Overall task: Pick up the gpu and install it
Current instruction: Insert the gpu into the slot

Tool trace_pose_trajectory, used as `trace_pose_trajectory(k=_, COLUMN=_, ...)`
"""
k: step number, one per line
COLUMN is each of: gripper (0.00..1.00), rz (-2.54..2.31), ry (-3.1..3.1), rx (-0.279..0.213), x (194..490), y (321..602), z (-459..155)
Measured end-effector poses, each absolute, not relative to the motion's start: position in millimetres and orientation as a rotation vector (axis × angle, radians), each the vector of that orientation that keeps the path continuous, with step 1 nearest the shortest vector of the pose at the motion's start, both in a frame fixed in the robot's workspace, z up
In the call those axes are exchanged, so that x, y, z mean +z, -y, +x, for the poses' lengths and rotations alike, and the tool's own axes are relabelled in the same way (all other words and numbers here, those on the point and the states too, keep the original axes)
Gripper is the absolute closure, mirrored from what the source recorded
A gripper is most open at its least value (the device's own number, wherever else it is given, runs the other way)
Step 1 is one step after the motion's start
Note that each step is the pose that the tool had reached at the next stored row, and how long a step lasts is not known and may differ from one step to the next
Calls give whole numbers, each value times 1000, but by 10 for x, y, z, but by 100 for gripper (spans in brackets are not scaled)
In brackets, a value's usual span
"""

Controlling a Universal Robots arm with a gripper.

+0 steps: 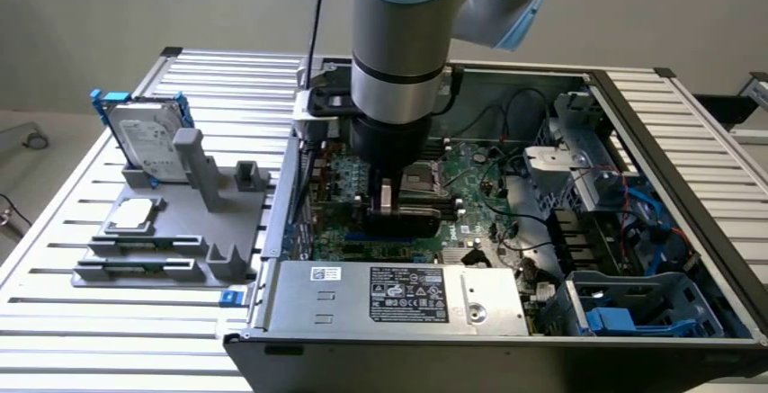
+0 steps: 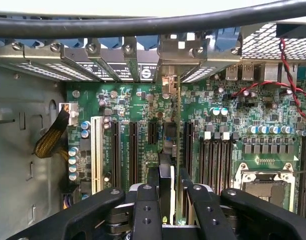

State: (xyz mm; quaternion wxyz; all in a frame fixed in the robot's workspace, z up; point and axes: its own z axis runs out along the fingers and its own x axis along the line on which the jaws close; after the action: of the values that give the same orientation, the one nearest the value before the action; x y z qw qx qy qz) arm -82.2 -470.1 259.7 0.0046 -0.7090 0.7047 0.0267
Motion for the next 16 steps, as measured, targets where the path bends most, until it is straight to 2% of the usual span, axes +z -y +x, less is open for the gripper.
trace_pose_trajectory(k=16, gripper=74, rz=-2223, ry=-2204, rx=85, x=2578, y=4700, z=-851)
